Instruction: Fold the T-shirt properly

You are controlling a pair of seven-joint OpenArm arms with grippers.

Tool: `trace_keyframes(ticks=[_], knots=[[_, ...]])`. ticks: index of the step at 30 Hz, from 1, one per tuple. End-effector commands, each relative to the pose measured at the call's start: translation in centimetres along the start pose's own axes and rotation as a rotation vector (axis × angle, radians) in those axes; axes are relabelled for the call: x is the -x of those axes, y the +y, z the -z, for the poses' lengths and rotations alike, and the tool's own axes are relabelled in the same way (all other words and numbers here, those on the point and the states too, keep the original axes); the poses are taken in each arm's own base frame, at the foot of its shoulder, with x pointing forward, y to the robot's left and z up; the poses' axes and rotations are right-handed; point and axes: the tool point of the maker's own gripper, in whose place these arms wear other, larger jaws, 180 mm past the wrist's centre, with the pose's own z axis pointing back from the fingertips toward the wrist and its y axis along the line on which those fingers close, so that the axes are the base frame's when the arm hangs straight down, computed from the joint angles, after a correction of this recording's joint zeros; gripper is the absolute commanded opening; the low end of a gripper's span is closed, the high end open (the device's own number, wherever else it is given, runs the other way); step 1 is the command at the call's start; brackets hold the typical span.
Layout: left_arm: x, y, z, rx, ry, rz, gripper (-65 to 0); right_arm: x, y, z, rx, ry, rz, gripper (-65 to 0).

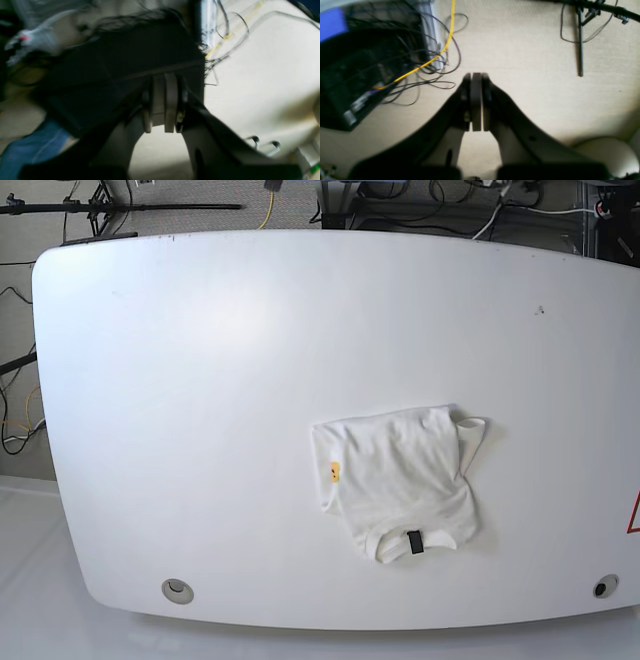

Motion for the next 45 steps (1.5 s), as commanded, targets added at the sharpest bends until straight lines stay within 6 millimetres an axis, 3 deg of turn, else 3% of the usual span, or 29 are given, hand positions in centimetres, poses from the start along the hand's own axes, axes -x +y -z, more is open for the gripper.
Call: trace_keyframes(ticks=[1, 7, 13, 16, 19, 20, 23, 25, 27, 30, 35, 39, 45], knots=[[0.8, -0.2, 1.2, 0.014, 0.026, 0.015, -59.6, 1.3, 0.7, 1.2, -0.006, 0.031, -0.005, -65.0], [0.9, -2.1, 5.3, 0.094, 0.049, 0.026, -59.6, 3.0, 2.3, 5.4, 0.002, 0.101, -0.036, -65.0], [0.6, -5.5, 8.9, 0.222, 0.045, -0.014, -59.6, 4.1, 3.8, 9.0, 0.007, 0.148, -0.028, -65.0], [0.1, -5.2, 10.3, 0.206, 0.042, -0.042, -59.6, 4.6, 4.6, 9.9, 0.004, 0.161, -0.013, -65.0], [0.0, -5.6, 11.5, 0.203, 0.049, -0.066, -59.6, 3.9, 5.6, 10.7, -0.004, 0.142, 0.003, -65.0], [-0.8, -6.1, 12.2, 0.206, 0.042, -0.075, -59.6, 3.9, 6.1, 10.8, -0.007, 0.141, 0.013, -65.0], [-1.3, -6.3, 12.9, 0.200, 0.053, -0.084, -59.6, -2.2, 7.3, 12.0, -0.029, -0.012, 0.001, -65.0], [-1.5, -5.9, 13.2, 0.186, 0.061, -0.085, -59.6, -5.1, 8.1, 12.5, -0.043, -0.071, -0.008, -65.0], [-2.8, -5.7, 13.6, 0.174, 0.045, -0.085, -59.4, -6.9, 8.8, 12.7, -0.053, -0.098, -0.009, -65.0], [-4.1, -5.3, 13.8, 0.147, 0.033, -0.078, -59.3, -7.8, 9.2, 12.8, -0.058, -0.113, -0.004, -65.0], [-5.9, -4.1, 14.2, 0.074, 0.016, -0.038, -59.3, -7.9, 9.3, 12.9, -0.052, -0.110, -0.006, -65.0], [-8.1, -3.9, 14.4, 0.017, -0.007, 0.001, -59.2, -6.0, 10.6, 13.1, -0.070, -0.009, -0.006, -65.0], [-9.2, -3.6, 14.5, -0.016, -0.017, 0.033, -59.2, -3.8, 10.8, 13.0, -0.072, 0.108, -0.008, -65.0]])
